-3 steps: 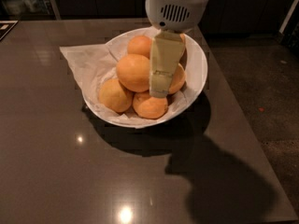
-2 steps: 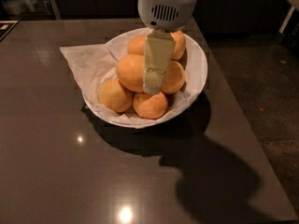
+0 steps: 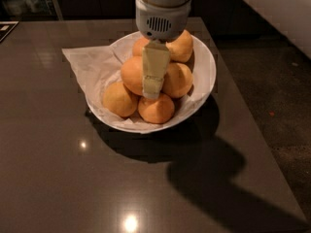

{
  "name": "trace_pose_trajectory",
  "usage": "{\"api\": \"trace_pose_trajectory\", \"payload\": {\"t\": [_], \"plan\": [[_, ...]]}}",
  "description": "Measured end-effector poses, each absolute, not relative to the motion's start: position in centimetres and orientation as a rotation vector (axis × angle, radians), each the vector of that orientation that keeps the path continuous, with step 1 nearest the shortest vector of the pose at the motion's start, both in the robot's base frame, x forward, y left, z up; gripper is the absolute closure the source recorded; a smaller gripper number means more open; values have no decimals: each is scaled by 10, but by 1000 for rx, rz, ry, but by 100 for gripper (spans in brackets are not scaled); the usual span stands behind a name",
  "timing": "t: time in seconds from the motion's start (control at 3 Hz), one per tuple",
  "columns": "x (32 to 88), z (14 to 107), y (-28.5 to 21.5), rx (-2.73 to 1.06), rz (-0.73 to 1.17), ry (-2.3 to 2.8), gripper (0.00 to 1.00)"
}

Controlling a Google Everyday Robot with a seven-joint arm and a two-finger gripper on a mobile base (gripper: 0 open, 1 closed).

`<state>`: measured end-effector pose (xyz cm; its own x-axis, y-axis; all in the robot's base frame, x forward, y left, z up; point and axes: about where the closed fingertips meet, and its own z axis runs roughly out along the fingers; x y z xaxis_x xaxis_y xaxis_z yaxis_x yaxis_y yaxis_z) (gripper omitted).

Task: Pick orange from white bowl

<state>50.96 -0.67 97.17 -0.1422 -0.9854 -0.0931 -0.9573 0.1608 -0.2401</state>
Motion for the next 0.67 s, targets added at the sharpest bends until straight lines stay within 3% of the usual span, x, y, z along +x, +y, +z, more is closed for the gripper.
{"api": "trace_pose_trajectory", "payload": {"t": [0.67], "plan": [[516, 950, 9, -1937, -176, 2220, 25]]}}
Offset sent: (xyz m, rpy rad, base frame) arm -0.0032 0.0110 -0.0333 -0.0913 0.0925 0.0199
